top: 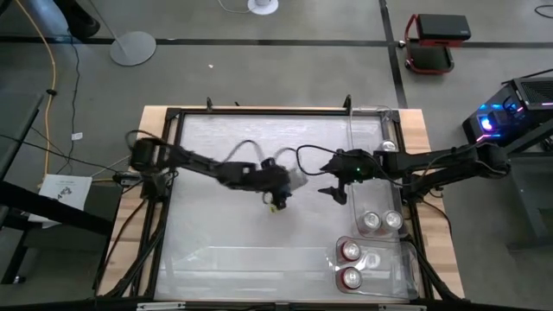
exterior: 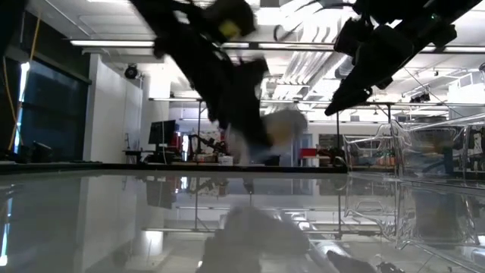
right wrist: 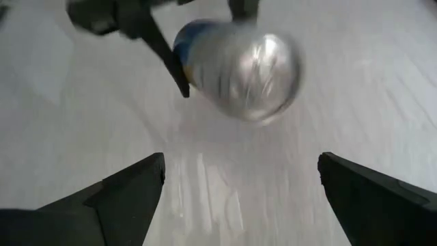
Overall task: Sort soda cans
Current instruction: Put the blue-white soda can into the top transparent bin
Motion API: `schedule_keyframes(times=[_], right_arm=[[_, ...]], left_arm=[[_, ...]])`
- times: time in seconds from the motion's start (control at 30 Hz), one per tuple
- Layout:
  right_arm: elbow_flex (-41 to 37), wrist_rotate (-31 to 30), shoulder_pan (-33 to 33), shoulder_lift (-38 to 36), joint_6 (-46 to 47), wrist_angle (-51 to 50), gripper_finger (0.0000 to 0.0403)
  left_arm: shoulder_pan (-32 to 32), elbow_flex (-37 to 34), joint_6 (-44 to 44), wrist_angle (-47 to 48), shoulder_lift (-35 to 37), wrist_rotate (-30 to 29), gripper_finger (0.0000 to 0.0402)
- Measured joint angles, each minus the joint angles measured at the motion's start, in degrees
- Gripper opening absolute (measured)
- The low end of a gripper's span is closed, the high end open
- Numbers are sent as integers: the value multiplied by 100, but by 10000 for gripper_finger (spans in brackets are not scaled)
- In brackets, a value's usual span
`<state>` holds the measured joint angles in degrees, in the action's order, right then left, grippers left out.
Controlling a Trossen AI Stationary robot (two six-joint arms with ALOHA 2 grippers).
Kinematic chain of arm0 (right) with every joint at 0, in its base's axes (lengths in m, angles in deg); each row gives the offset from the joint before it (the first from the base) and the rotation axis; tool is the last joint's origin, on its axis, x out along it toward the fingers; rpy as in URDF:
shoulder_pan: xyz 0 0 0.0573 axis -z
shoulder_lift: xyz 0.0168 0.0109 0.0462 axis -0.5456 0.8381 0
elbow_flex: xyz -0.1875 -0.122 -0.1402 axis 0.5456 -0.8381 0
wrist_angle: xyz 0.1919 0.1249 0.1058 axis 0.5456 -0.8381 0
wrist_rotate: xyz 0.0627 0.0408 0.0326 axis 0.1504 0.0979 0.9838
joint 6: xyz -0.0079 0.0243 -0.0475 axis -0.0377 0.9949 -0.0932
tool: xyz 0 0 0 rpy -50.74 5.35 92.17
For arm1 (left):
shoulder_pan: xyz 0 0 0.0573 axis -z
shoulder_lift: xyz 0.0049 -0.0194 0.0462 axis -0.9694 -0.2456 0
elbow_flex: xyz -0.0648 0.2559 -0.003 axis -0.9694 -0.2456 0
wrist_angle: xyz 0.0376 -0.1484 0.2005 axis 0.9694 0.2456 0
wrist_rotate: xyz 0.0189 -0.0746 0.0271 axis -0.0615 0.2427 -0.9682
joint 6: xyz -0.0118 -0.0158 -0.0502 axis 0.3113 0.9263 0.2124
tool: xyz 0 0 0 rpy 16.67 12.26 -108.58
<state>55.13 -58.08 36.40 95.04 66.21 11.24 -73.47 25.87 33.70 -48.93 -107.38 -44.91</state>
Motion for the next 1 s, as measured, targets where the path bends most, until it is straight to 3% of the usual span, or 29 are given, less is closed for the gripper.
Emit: schedule_keyframes(times=[0.1,0.2,0.33,0.5,0.8,1.0], right_arm=[[0,470,0,0,-390,478,375],[0,649,9,76,-540,1203,375],[0,647,147,350,-200,1972,375],[0,599,300,913,507,2632,375],[-2,1503,343,1290,995,4026,375],[291,1529,380,1331,819,3689,375]], left_arm=[[176,-1079,135,-2141,544,-177,287],[321,-1959,380,-4016,639,-608,287],[420,-2409,391,-5514,469,-1275,287],[621,-2363,-183,-5862,269,-1673,287],[683,-2078,-1102,-6141,267,-1663,287],[628,-2044,-1251,-6034,273,-1579,289]])
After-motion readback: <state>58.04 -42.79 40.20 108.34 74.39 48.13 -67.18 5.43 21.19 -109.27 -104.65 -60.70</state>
